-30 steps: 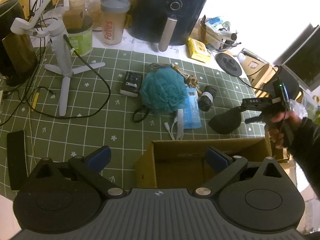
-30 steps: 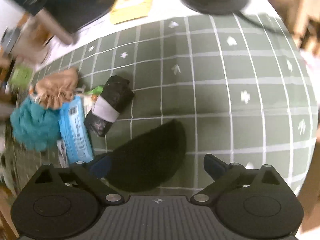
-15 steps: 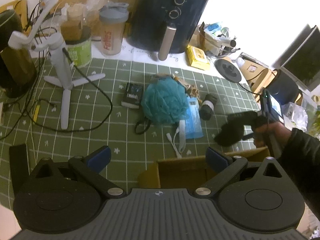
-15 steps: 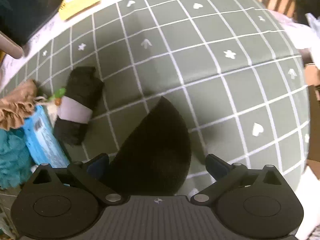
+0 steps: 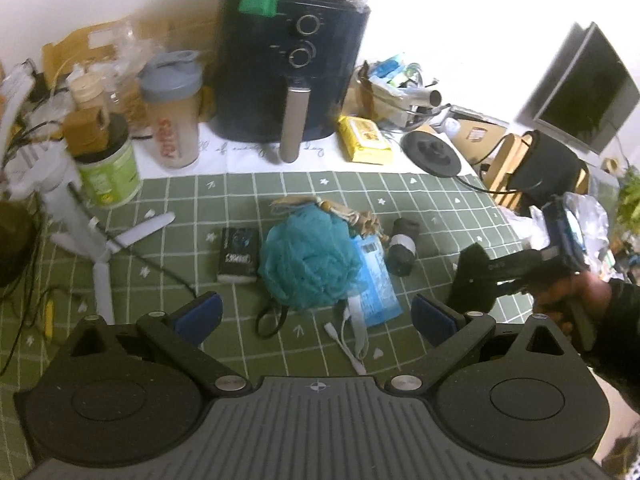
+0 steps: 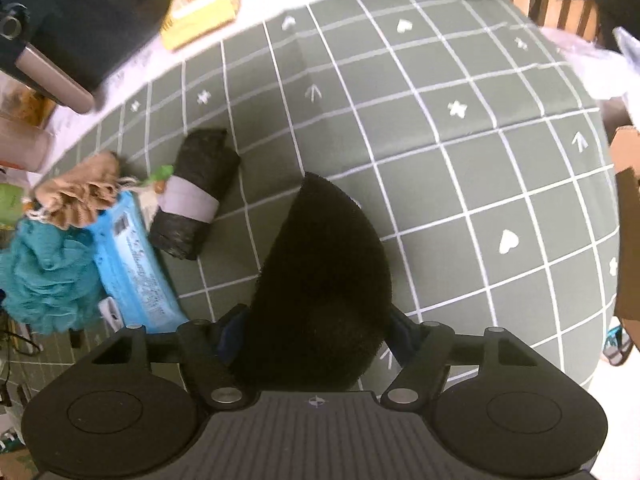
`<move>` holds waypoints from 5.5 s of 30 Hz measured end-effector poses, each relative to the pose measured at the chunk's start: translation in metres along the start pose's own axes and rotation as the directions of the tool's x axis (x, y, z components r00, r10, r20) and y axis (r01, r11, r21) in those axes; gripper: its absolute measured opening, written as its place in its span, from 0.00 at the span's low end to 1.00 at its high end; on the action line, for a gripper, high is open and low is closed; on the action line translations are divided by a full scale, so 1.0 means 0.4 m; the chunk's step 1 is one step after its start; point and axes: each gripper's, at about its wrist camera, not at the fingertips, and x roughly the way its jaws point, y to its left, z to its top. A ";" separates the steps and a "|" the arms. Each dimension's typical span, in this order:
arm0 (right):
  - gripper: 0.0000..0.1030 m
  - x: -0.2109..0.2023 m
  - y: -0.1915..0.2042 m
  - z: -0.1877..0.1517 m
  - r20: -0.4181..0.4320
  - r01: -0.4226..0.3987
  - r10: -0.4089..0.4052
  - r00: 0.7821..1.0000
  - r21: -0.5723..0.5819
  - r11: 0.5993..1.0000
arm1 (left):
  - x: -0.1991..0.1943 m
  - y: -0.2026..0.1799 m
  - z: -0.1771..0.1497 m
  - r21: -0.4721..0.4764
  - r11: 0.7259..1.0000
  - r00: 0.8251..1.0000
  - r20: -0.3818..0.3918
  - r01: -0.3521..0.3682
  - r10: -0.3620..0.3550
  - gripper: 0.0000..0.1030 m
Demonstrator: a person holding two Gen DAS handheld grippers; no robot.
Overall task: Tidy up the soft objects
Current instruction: 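Lift the black foam wedge with the right tool while the left tool approaches the teal sponge, then grasp the teal mesh sponge with the left tool while the right tool holds the foam, then carry the teal sponge and black foam toward the box with both tools, then lower the sponge and foam into the box and open both tools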
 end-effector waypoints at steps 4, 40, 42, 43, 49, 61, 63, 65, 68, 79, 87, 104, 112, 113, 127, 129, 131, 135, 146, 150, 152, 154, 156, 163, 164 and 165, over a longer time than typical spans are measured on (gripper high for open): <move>0.71 -0.055 0.008 -0.004 0.069 -0.007 0.012 0.998 -0.066 0.998 | 0.037 0.013 0.013 0.020 1.000 0.999 0.024 0.023 -0.023 1.00; 0.71 -0.223 -0.039 -0.192 0.255 0.146 -0.081 0.964 -0.246 0.958 | 0.408 0.083 0.091 -0.062 0.993 0.981 -0.163 0.100 -0.109 0.31; 0.71 -0.216 -0.033 -0.200 0.258 0.170 -0.094 0.961 -0.288 0.942 | 0.402 0.078 0.096 -0.053 0.994 0.982 -0.158 0.092 -0.099 0.30; 0.71 -0.213 -0.031 -0.202 0.260 0.175 -0.094 0.961 -0.309 0.935 | 0.395 0.077 0.097 -0.050 0.995 0.984 -0.154 0.088 -0.095 0.29; 0.71 -0.201 -0.003 -0.225 0.286 0.243 -0.116 0.951 -0.461 0.853 | 0.350 0.071 0.095 -0.052 0.994 0.987 -0.123 0.095 -0.101 0.26; 0.71 -0.232 -0.062 -0.201 0.198 0.083 -0.011 0.980 -0.362 0.929 | 0.234 0.058 0.093 -0.056 0.994 0.995 -0.034 0.095 -0.097 0.25; 0.71 -0.245 -0.087 -0.189 0.177 0.017 0.036 0.983 -0.289 0.957 | 0.211 0.056 0.094 -0.062 0.993 0.995 -0.014 0.098 -0.099 0.25; 0.71 -0.259 -0.111 -0.179 0.167 -0.047 0.084 0.982 -0.213 0.976 | 0.188 0.053 0.095 -0.064 0.993 0.995 0.005 0.099 -0.099 0.25; 0.71 -0.280 -0.144 -0.164 0.161 -0.135 0.151 0.975 -0.107 0.985 | 0.150 0.045 0.096 -0.061 0.993 0.995 0.035 0.099 -0.097 0.25; 0.71 -0.370 -0.166 -0.145 0.159 -0.403 0.395 0.905 0.021 0.915 | -0.019 -0.024 0.099 -0.024 0.993 0.985 0.136 0.112 -0.108 0.25; 0.71 -0.456 -0.064 -0.183 0.131 -0.386 0.407 0.904 -0.158 0.909 | -0.123 -0.091 0.054 -0.004 0.996 0.987 0.135 0.089 -0.088 0.25; 0.71 -0.442 0.117 -0.354 0.052 -0.284 0.342 0.938 -0.449 0.847 | -0.175 -0.179 -0.102 -0.031 0.991 0.991 0.050 0.128 -0.127 0.25; 0.71 -0.413 0.147 -0.407 0.048 -0.236 0.301 0.952 -0.507 0.829 | -0.122 -0.211 -0.181 -0.034 0.998 0.998 -0.021 0.050 -0.051 0.42; 0.71 -0.408 0.149 -0.415 0.051 -0.225 0.292 0.955 -0.518 0.826 | -0.112 -0.212 -0.192 -0.039 0.999 0.999 -0.034 0.032 -0.033 0.43; 0.72 -0.410 0.161 -0.433 0.049 -0.189 0.261 0.964 -0.561 0.806 | -0.134 -0.197 -0.268 -0.126 0.992 0.999 -0.034 -0.031 0.027 0.46; 0.72 -0.421 0.168 -0.424 0.041 -0.189 0.257 0.966 -0.569 0.801 | -0.140 -0.197 -0.273 -0.134 0.990 0.999 -0.031 -0.037 0.033 0.46; 0.73 -0.425 0.177 -0.418 0.030 -0.182 0.244 0.969 -0.581 0.794 | -0.146 -0.197 -0.279 -0.143 0.989 0.999 -0.026 -0.041 0.037 0.46; 0.89 -0.411 0.205 -0.420 -0.018 -0.189 0.227 0.974 -0.616 0.765 | -0.158 -0.190 -0.288 -0.157 0.986 0.999 -0.016 -0.052 0.050 0.46; 1.00 -0.385 0.182 -0.453 0.023 -0.162 0.226 0.974 -0.623 0.766 | -0.170 -0.158 -0.304 -0.195 0.973 0.993 -0.040 -0.120 0.114 0.46; 1.00 -0.394 0.160 -0.455 0.043 -0.186 0.260 0.965 -0.589 0.787 | -0.165 -0.155 -0.302 -0.199 0.971 0.991 -0.050 -0.133 0.126 0.46; 1.00 -0.401 0.150 -0.455 0.049 -0.202 0.281 0.959 -0.576 0.792 | -0.165 -0.158 -0.298 -0.192 0.972 0.991 -0.050 -0.134 0.127 0.46; 1.00 -0.406 0.142 -0.455 0.063 -0.196 0.281 0.958 -0.571 0.797 | -0.165 -0.163 -0.295 -0.185 0.974 0.991 -0.048 -0.133 0.126 0.46; 1.00 -0.408 0.136 -0.454 0.079 -0.186 0.277 0.958 -0.567 0.803 | -0.164 -0.169 -0.290 -0.179 0.975 0.991 -0.046 -0.133 0.127 0.46; 1.00 -0.418 0.108 -0.447 0.115 -0.174 0.278 0.954 -0.544 0.821 | -0.157 -0.195 -0.268 -0.139 0.982 0.991 -0.035 -0.130 0.127 0.46; 1.00 -0.417 0.105 -0.446 0.120 -0.168 0.274 0.954 -0.540 0.825 | -0.156 -0.198 -0.266 -0.134 0.982 0.991 -0.034 -0.132 0.129 0.46; 1.00 -0.417 0.101 -0.444 0.126 -0.163 0.269 0.955 -0.536 0.828 | -0.156 -0.201 -0.263 -0.129 0.983 0.991 -0.033 -0.133 0.130 0.46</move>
